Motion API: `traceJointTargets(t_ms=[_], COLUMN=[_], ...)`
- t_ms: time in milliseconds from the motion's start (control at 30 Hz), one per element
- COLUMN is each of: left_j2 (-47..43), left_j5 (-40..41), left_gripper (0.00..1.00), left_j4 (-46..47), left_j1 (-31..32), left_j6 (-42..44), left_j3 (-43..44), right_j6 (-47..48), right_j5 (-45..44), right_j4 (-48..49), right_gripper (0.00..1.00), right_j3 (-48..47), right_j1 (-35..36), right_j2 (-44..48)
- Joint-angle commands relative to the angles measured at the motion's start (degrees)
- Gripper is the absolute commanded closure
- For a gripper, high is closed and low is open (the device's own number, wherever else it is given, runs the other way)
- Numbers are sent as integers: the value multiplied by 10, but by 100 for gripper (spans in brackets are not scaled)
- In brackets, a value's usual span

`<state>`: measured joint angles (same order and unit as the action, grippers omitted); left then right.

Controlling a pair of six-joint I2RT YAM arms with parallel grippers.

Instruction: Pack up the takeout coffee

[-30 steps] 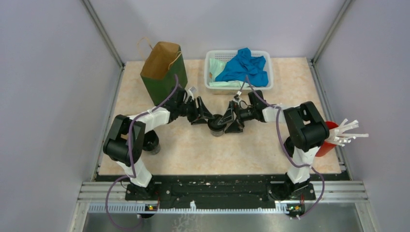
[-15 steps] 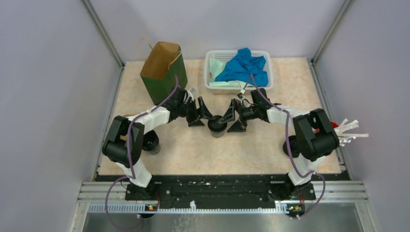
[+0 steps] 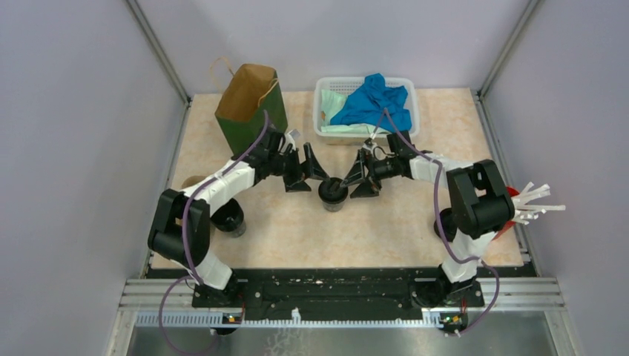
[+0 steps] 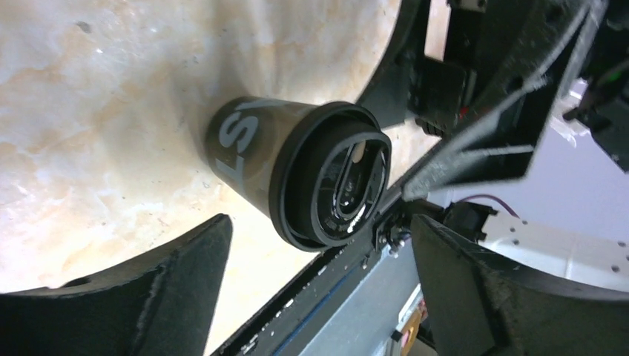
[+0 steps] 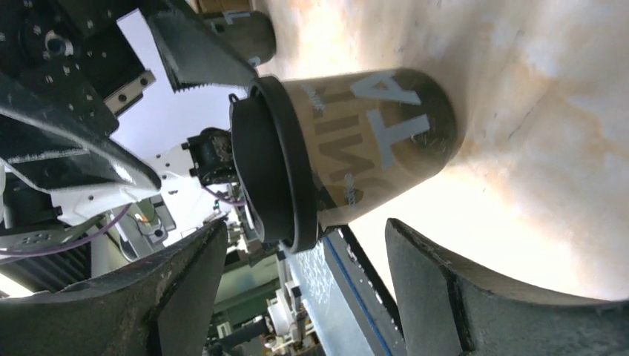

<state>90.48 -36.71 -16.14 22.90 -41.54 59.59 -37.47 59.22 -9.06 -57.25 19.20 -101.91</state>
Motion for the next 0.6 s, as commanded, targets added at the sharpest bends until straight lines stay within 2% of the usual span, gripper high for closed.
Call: traceJointTargets(t_ms=[0, 200, 433, 567], left_j2=[-6, 18, 31, 44], left_j5=[-53, -59, -28, 9], left_gripper=[8, 15, 16, 19], left_j4=[-14, -29, -34, -51], left_j1=[4, 19, 44, 45], left_j6=[17, 19, 27, 39], left_j3=[5, 7, -3, -13], right_j6=[74, 79, 80, 54], right_j5=[39, 53, 56, 41], right_j4=[-51, -49, -47, -4], right_gripper=[26, 36, 37, 40], right_j3=[-50, -58, -70, -40], right_j1=[-4, -4, 9, 9], right_j2=[-27, -43, -50, -64])
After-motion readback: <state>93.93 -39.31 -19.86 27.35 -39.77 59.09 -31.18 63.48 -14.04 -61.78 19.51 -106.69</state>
